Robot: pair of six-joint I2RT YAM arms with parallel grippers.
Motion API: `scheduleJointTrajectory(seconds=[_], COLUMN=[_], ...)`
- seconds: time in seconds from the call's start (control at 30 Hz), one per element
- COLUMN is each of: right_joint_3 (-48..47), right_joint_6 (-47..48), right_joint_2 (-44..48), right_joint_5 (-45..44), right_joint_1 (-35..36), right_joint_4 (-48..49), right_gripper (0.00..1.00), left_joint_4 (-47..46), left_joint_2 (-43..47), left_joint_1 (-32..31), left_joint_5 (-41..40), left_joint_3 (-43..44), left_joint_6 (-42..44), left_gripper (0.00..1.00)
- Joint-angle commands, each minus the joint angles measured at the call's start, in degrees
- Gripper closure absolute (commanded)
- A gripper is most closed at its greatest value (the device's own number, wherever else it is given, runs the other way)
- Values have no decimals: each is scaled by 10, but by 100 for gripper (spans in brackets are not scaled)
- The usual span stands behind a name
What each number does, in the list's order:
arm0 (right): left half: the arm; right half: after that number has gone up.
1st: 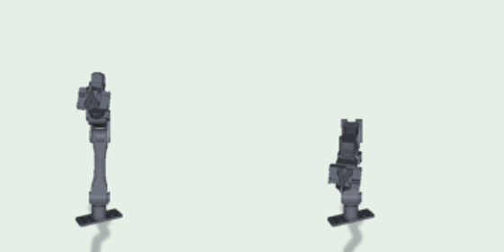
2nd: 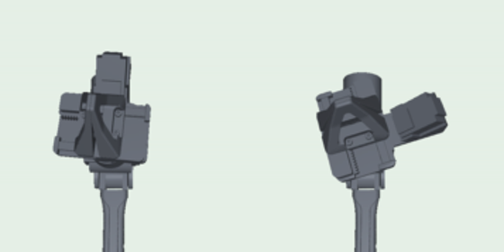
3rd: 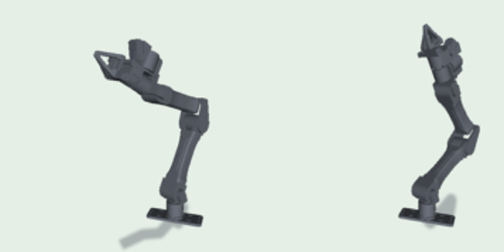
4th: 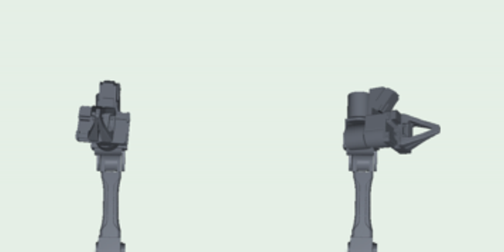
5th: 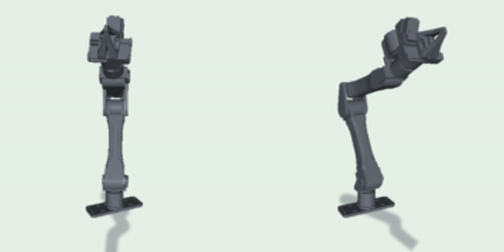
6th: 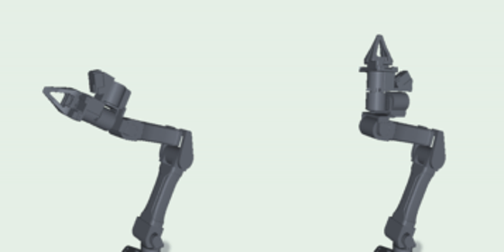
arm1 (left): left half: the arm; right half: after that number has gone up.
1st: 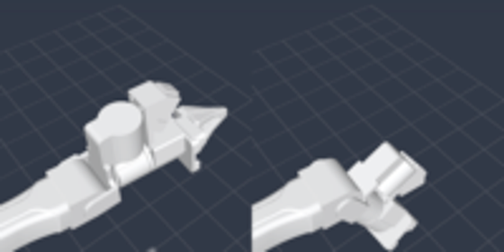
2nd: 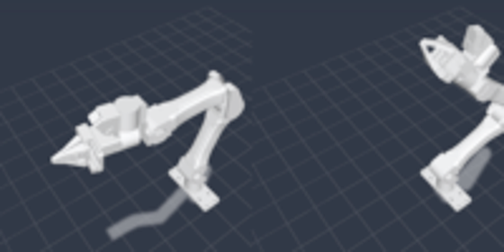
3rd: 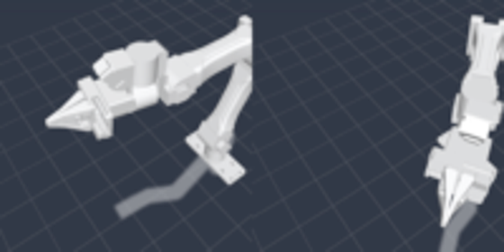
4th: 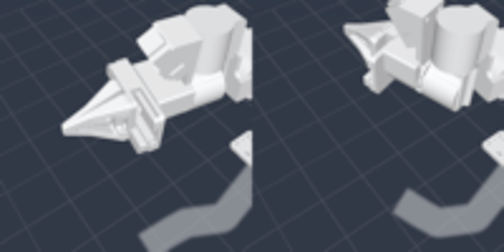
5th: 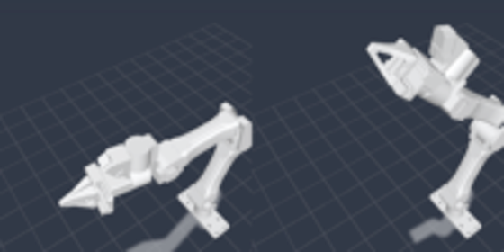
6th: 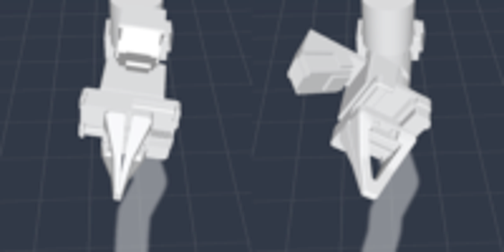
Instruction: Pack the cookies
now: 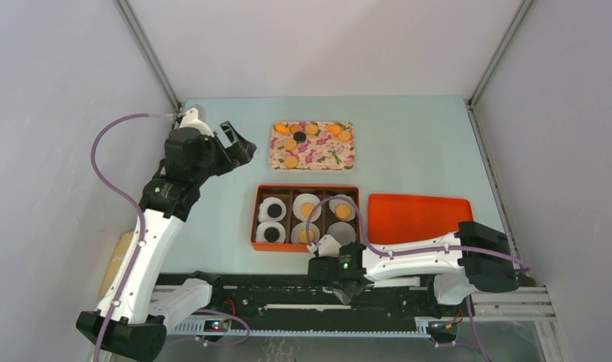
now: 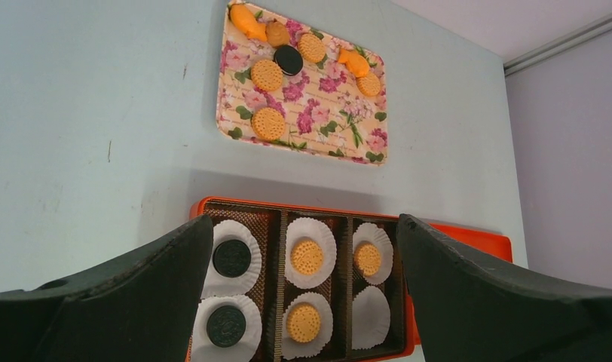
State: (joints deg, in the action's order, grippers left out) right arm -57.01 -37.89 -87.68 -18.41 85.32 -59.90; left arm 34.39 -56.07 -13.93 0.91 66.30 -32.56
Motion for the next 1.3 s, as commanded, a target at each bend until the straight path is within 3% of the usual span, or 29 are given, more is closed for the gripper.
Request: scheduleJointTrajectory(seconds=[0.0, 0.03, 0.13, 0.27, 0.43, 1.27], right_joint_3=[18, 23, 27, 36, 38, 23], right_joint_6=[36, 47, 71, 81, 70, -26], right_joint_2=[-1, -2, -6, -7, 8, 71], right_joint_5=[-19, -14, -3, 13, -5, -82], right_joint_1=[-41, -50, -68, -74, -68, -74], right_joint_4=[62, 73, 95, 111, 102, 47], right_gripper=[17, 19, 51, 57, 72, 82], left_joint_4=[-17, -17, -14, -11, -11, -24], left_joint_2=[11, 10, 10, 12, 11, 5], left_joint_1=[-3, -3, -3, -3, -3, -3], left_joint_5=[9, 8, 8, 4, 6, 19], left_joint_3=[-15, -14, -11, -11, -11, 20], left_joint_6=[2, 2, 1, 2, 0, -1], left_gripper=[4, 4, 4, 4, 4, 4])
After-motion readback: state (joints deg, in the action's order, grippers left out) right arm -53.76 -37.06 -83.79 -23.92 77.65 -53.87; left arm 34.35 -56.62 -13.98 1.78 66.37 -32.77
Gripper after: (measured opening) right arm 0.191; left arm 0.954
